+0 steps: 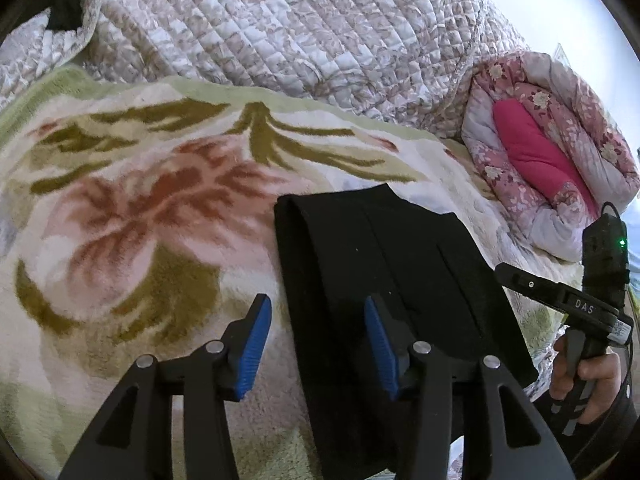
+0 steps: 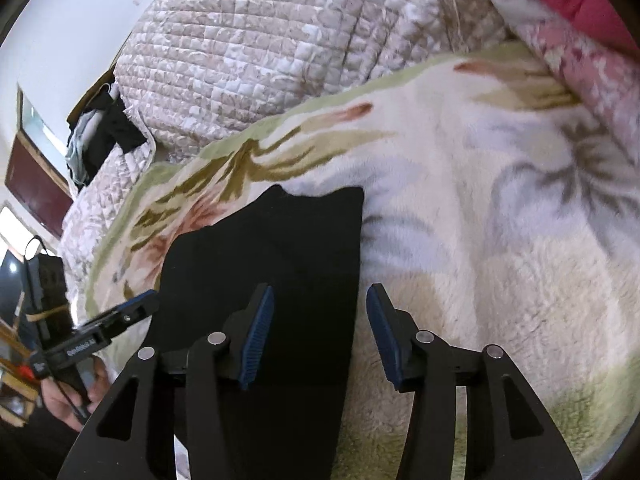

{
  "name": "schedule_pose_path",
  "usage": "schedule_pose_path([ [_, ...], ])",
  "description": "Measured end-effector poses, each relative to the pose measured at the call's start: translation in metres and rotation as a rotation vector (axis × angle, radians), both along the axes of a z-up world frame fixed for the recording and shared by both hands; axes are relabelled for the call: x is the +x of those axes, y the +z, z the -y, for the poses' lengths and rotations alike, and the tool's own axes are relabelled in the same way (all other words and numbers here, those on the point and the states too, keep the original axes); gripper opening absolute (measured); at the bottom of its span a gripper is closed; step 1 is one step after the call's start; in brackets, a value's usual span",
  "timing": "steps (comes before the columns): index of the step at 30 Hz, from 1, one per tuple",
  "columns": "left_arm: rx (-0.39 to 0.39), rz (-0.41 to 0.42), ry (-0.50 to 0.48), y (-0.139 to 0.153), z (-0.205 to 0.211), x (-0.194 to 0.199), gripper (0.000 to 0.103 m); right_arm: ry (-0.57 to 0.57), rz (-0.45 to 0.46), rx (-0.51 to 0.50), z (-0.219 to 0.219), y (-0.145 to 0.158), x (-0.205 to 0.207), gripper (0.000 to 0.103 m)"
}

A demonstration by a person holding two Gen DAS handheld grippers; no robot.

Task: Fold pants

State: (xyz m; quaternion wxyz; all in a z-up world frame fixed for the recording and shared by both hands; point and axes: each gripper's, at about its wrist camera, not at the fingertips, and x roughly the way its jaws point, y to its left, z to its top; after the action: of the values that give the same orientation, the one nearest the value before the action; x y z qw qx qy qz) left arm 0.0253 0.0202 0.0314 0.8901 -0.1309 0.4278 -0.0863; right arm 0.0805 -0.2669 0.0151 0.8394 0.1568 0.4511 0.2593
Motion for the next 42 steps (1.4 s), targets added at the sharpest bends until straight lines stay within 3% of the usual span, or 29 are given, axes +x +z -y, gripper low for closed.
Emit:
schedule_pose_path([
  [8,-0.072,-0.021,-0.021,-0.013,0.002,0.013,0.062,0.023,-0.051,0.018,-0.007,-0.011,0.002,0.05],
  [15,-0.115,-0.039,-0.024,-0.015,0.006,0.001,0.062,0.035,-0.071,0.049,-0.005,-0.011,-0.008,0.05],
  [25,-0.1,-0.041,-0.027,-0.015,0.012,-0.003,0.06,0.057,-0.076,0.058,-0.011,-0.014,-0.013,0.052],
  [30,-0.068,-0.031,-0.036,-0.014,0.019,0.005,0.051,0.05,-0.051,0.018,-0.022,-0.013,-0.007,0.048],
  [35,0.006,0.005,-0.074,-0.003,0.033,0.002,0.034,0.035,-0.036,0.011,-0.022,-0.009,-0.007,0.022],
  [42,0.063,0.045,-0.095,0.019,0.041,0.001,0.026,0.062,0.061,0.037,-0.034,0.026,-0.013,0.017],
])
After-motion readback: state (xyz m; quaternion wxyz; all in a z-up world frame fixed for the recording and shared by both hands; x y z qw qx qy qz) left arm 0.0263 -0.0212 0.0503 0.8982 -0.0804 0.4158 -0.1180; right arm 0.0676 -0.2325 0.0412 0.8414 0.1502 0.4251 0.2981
